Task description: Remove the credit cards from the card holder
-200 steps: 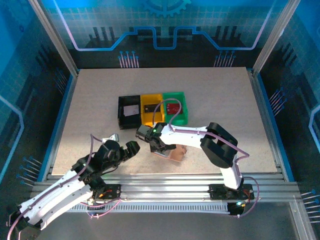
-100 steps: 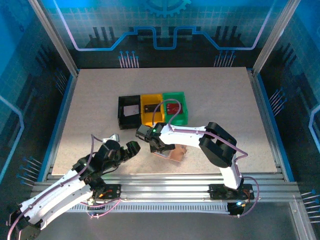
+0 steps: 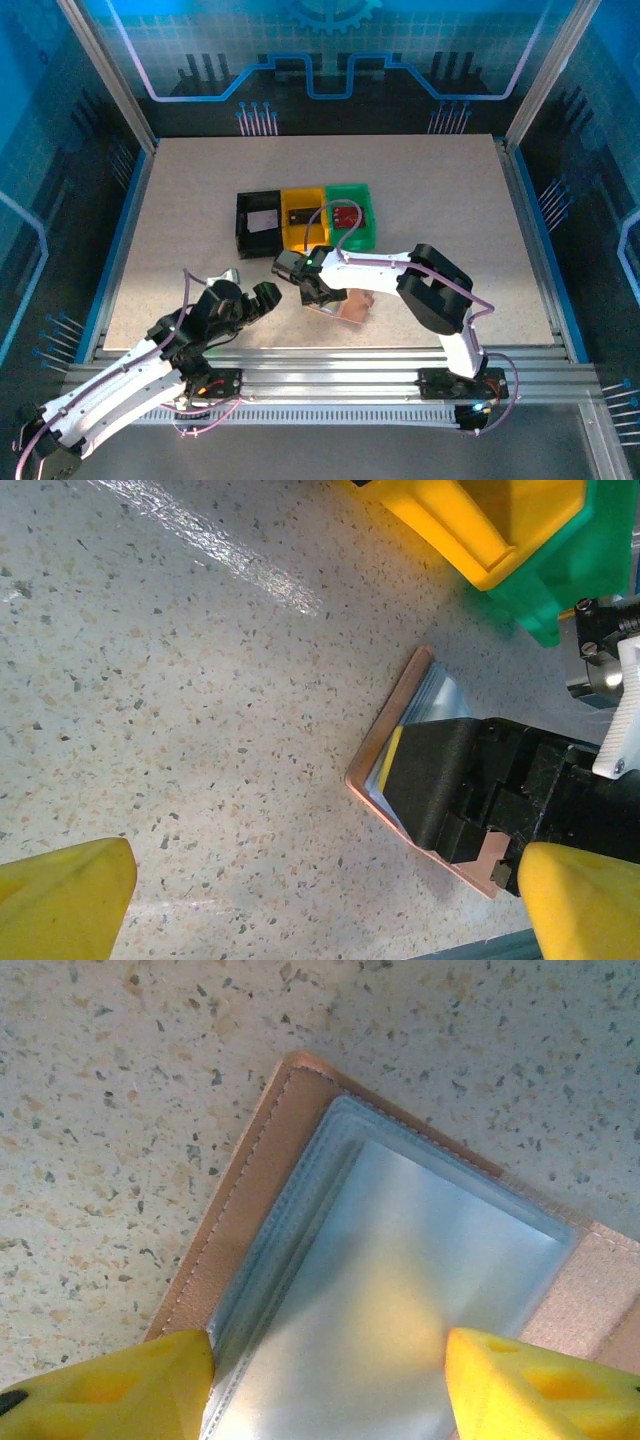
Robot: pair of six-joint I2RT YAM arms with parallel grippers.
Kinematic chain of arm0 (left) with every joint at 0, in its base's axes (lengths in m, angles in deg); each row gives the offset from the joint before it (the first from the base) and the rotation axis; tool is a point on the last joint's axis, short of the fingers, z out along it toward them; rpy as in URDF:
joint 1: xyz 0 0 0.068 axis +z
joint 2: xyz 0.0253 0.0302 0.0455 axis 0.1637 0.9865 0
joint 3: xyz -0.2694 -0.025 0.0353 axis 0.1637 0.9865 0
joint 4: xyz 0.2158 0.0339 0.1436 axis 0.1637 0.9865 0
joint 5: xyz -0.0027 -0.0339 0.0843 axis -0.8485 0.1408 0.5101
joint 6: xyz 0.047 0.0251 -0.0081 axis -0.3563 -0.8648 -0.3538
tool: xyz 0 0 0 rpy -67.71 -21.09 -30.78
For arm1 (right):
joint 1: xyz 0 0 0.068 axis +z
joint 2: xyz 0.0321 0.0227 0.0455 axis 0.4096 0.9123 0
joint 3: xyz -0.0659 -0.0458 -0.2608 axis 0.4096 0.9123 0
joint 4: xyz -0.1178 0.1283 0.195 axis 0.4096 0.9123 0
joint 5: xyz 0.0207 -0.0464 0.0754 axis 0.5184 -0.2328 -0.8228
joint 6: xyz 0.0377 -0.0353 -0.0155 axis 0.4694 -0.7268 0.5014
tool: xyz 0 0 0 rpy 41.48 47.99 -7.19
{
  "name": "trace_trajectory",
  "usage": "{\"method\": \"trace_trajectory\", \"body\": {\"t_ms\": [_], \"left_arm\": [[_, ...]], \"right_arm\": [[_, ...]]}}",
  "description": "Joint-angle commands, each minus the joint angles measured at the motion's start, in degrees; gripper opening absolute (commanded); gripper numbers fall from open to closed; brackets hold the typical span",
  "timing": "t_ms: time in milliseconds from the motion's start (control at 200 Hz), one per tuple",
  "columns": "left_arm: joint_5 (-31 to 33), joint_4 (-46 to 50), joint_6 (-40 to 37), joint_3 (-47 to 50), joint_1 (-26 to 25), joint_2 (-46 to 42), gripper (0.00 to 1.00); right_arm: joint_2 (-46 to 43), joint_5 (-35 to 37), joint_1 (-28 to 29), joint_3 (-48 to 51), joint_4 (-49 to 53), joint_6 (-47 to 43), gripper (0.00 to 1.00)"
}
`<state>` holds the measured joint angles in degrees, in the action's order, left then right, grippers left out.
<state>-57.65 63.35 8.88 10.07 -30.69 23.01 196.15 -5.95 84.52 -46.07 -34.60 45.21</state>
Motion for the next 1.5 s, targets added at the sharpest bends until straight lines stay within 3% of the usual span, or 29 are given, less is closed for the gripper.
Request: {"method": "trace_trajectory", "body": {"t_ms": [0,155,310,1050,1176,1231,1291,1381,1496], "left_arm": [[-1.0,-0.5,0.2,0.8,0.4,0.0,0.99],[-0.9,-0.8,0.3,0.9,0.4,0.0,0.99],[-1.1,-0.8,0.6,1.2,0.4,0.0,0.99],[-0.9,-0.2,2.4,1.8,0.2,0.1,0.99],[-1.0,-1.7,2.8,1.5,0.1,2.6,0.99],[-0.9,-2.5,2.9,1.0,-0.1,4.4,0.99],[-0.9,-3.8,2.7,0.1,-0.5,6.9,0.99],[-0.5,-4.8,1.9,-1.4,-1.2,10.3,0.99],[0.1,-5.6,1.5,-2.3,-2.0,12.5,0.99]], "right_arm": [[1.0,0.4,-0.1,1.8,1.1,-0.3,0.59],[-0.9,1.2,0.2,2.0,1.1,-1.5,0.47],[-2.2,1.7,0.3,2.7,1.1,-2.1,0.43],[-9.0,0.6,1.1,6.4,-1.9,-6.4,0.00],[-11.3,0.6,1.1,8.1,-3.3,-7.3,0.00],[-12.3,0.6,0.9,8.9,-4.2,-8.1,0.06],[-13.0,0.1,0.6,9.4,-5.3,-9.2,0.18],[-12.8,-0.3,0.3,9.0,-5.5,-10.1,0.46],[-11.2,-0.1,0.0,8.0,-4.7,-10.7,0.58]]}}
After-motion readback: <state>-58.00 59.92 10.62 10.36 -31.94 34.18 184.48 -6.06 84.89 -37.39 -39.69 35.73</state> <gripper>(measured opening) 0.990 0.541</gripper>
